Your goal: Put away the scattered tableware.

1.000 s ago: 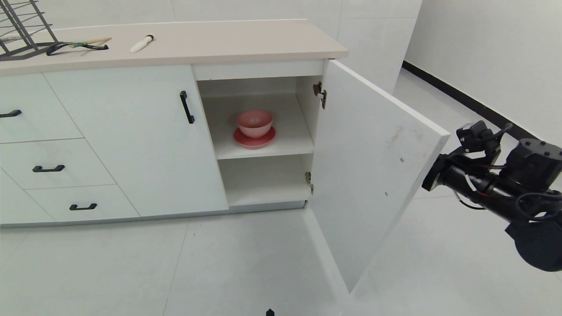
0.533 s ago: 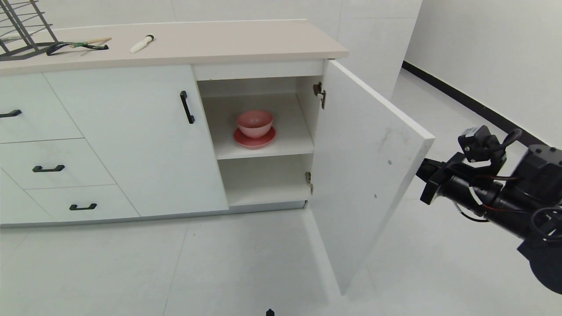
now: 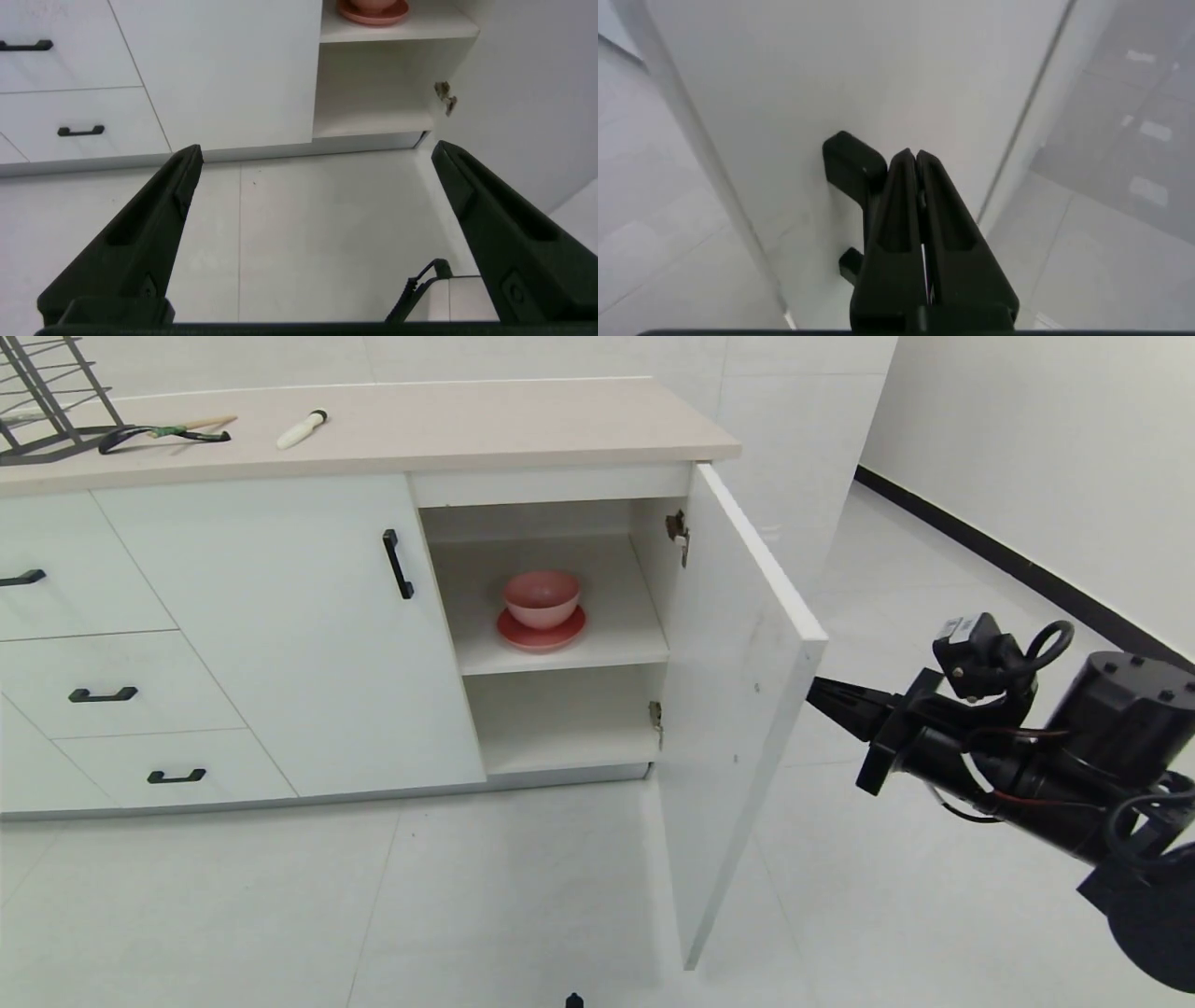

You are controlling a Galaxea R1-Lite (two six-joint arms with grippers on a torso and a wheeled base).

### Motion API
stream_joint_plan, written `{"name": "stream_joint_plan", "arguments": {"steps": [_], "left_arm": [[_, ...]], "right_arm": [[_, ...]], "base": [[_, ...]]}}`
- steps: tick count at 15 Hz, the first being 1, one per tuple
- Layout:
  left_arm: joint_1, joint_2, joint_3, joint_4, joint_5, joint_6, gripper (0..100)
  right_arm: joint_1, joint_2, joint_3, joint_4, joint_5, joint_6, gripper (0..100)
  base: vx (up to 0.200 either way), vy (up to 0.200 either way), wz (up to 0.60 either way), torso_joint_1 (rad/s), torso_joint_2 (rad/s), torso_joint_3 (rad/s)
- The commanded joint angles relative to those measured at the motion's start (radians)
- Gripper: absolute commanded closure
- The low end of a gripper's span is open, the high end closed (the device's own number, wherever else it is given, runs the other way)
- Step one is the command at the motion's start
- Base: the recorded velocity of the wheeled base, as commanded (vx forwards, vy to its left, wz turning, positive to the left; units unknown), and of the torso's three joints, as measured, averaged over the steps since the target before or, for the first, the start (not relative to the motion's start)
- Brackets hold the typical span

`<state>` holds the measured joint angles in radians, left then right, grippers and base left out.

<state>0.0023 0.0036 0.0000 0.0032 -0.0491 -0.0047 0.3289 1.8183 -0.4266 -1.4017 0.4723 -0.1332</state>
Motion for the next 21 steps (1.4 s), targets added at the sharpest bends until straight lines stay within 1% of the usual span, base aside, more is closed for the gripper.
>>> {"name": "stream_joint_plan", "arguments": {"steps": [1, 5, 9, 10, 13, 15, 19, 21], "left_arm": [[0.001, 0.001, 0.0, 0.0, 0.0, 0.0, 0], [-0.001, 0.001, 0.0, 0.0, 0.0, -0.001, 0], [0.001, 0.001, 0.0, 0.0, 0.0, -0.001, 0], [0.001, 0.001, 0.0, 0.0, 0.0, -0.001, 0], [0.001, 0.001, 0.0, 0.0, 0.0, -0.001, 0], [0.001, 0.001, 0.0, 0.0, 0.0, -0.001, 0], [0.001, 0.001, 0.0, 0.0, 0.0, -0.001, 0], [0.001, 0.001, 0.0, 0.0, 0.0, -0.001, 0]], "right_arm": [[0.07, 0.038, -0.02, 0.0, -0.001, 0.0, 100], [0.154, 0.104, -0.084, 0.0, -0.003, 0.001, 100], [0.202, 0.141, -0.176, 0.0, -0.004, 0.006, 100], [0.202, 0.141, -0.176, 0.0, -0.004, 0.006, 100], [0.251, 0.223, -0.288, 0.0, -0.006, 0.009, 100], [0.275, 0.257, -0.328, 0.0, -0.006, 0.009, 100], [0.291, 0.3, -0.42, 0.0, -0.006, 0.009, 100], [0.298, 0.317, -0.445, 0.0, -0.006, 0.009, 100]], "base": [[0.0, 0.0, 0.0, 0.0, 0.0, 0.0], [0.0, 0.0, 0.0, 0.0, 0.0, 0.0], [0.0, 0.0, 0.0, 0.0, 0.0, 0.0], [0.0, 0.0, 0.0, 0.0, 0.0, 0.0], [0.0, 0.0, 0.0, 0.0, 0.0, 0.0], [0.0, 0.0, 0.0, 0.0, 0.0, 0.0], [0.0, 0.0, 0.0, 0.0, 0.0, 0.0], [0.0, 0.0, 0.0, 0.0, 0.0, 0.0]]}}
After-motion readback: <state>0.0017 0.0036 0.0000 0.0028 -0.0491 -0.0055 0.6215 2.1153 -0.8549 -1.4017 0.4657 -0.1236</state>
